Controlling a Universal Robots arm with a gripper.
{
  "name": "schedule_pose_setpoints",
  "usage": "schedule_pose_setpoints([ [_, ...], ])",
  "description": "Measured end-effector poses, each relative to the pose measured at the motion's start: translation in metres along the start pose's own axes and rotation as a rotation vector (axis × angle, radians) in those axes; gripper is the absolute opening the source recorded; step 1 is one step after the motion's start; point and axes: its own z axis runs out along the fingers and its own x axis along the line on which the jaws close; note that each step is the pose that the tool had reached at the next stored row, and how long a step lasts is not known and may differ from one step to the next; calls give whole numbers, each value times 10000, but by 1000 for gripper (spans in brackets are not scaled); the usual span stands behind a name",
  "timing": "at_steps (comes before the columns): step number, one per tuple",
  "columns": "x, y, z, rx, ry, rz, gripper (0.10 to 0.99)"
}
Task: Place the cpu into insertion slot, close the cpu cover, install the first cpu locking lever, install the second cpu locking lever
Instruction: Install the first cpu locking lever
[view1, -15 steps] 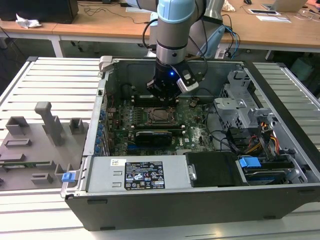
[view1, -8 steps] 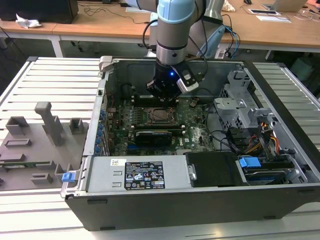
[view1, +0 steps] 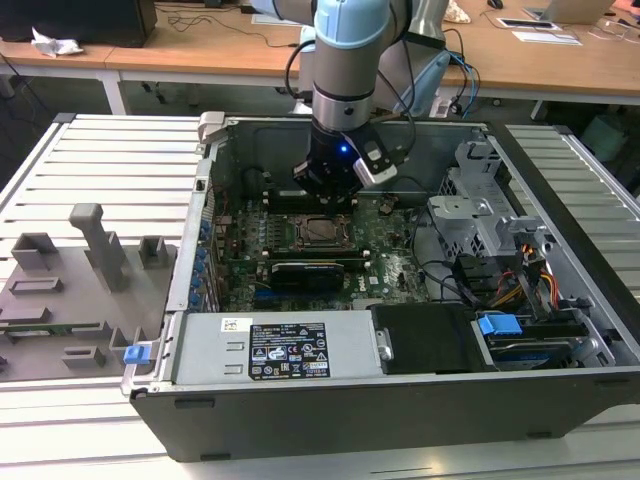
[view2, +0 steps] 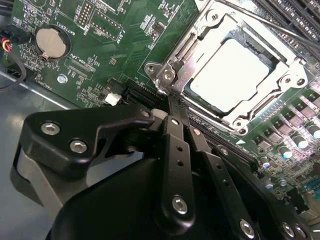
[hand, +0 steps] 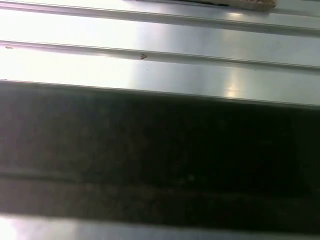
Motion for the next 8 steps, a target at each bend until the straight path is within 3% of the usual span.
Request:
schedule_pose_setpoints([
  [8,-3,7,-104,-1,2,-2,106],
])
